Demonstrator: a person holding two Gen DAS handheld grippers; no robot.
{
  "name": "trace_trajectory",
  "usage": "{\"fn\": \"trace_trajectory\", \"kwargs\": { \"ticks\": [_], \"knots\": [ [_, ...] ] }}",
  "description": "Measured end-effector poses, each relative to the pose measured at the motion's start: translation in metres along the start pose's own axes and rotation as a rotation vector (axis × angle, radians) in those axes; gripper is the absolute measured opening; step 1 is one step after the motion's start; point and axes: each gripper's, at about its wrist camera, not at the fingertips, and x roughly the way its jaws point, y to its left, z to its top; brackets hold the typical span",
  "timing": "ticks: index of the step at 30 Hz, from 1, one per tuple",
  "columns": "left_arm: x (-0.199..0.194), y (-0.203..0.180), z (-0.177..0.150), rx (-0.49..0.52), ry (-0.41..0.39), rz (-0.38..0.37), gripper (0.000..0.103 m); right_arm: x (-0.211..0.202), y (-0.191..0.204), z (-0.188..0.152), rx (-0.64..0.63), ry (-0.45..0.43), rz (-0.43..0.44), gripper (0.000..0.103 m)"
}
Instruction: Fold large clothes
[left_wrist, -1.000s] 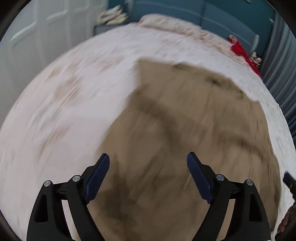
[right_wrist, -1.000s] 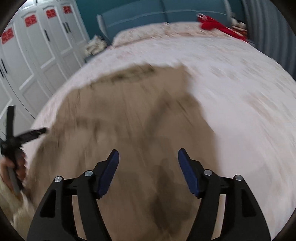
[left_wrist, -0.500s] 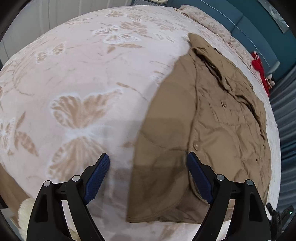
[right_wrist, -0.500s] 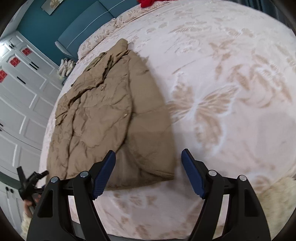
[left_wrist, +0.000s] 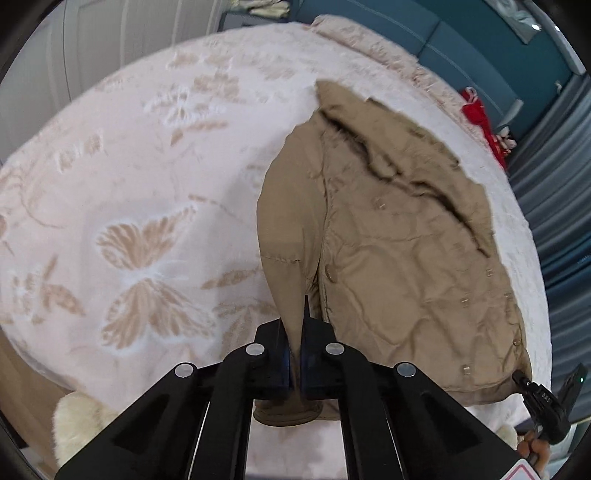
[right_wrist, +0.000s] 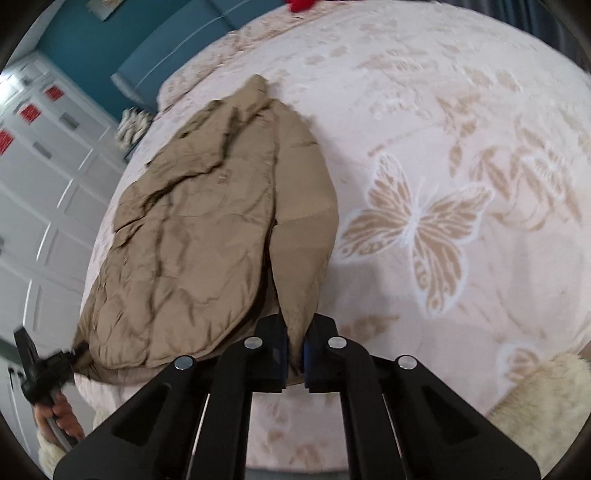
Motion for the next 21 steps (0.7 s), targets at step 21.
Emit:
{"fn": "trace_trajectory", "kwargs": {
  "ticks": [21],
  "knots": [
    [-0.184, -0.035, -0.023, 0.256, -0.180, 0.062, 0.001, -0.197, 0.056, -0.018, -0.269, -0.213, 0.183, 0.003]
  ]
}}
